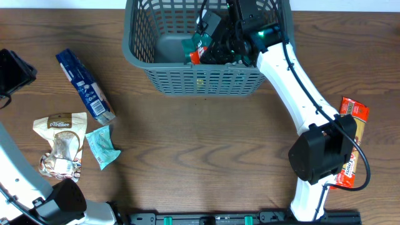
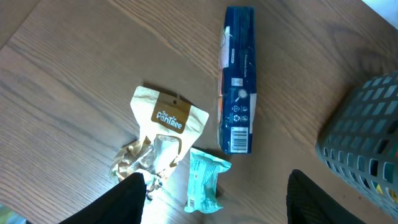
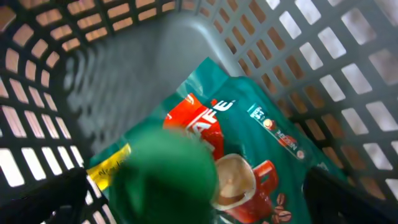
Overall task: Pack container
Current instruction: 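Carry the jar into the basket and open the right gripper, then withdraw the right gripper and move it to the spaghetti packet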
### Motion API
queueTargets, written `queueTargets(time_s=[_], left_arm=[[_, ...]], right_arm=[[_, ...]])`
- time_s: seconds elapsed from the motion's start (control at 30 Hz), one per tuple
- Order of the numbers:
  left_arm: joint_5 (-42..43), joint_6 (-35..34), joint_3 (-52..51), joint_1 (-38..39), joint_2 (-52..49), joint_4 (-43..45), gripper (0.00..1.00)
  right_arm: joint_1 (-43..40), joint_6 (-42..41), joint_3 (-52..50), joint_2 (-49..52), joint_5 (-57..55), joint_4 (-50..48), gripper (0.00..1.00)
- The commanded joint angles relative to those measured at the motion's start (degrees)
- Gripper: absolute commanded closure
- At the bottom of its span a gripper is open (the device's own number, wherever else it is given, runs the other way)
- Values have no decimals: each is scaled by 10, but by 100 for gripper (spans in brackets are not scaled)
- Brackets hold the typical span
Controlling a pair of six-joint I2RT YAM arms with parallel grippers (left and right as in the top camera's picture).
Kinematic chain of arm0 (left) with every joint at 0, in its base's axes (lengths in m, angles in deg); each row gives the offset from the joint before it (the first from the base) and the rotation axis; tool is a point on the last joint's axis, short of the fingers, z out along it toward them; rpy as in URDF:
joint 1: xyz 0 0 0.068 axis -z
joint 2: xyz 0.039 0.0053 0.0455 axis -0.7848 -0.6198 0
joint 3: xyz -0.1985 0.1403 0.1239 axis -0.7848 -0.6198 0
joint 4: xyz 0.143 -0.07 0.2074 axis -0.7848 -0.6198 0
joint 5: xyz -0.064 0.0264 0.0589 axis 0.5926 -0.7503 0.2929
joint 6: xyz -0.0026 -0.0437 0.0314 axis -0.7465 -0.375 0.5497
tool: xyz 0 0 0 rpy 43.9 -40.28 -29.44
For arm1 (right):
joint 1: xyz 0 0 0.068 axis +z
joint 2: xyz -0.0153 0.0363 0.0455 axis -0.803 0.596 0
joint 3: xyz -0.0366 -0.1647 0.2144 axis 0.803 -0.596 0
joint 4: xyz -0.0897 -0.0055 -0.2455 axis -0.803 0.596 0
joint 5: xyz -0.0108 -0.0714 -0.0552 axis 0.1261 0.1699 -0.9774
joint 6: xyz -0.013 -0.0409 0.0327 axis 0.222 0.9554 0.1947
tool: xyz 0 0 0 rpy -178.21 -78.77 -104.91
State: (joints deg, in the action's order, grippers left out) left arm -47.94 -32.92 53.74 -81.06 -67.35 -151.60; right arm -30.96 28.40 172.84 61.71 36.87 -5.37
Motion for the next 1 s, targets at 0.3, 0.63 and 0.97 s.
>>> queueTargets(time_s=[0.3,0.63,0.97], left_arm=[[2,6,-3,-2,10,0,42],[16,6,-3,-2,10,1,42],[16,6,-3,-2,10,0,42]], right_arm=[[-46,-154,209,-33,6,121,1],[-261,-495,416,-33,-247,440,1],[-468,-506,368,-73,-78,520,1]])
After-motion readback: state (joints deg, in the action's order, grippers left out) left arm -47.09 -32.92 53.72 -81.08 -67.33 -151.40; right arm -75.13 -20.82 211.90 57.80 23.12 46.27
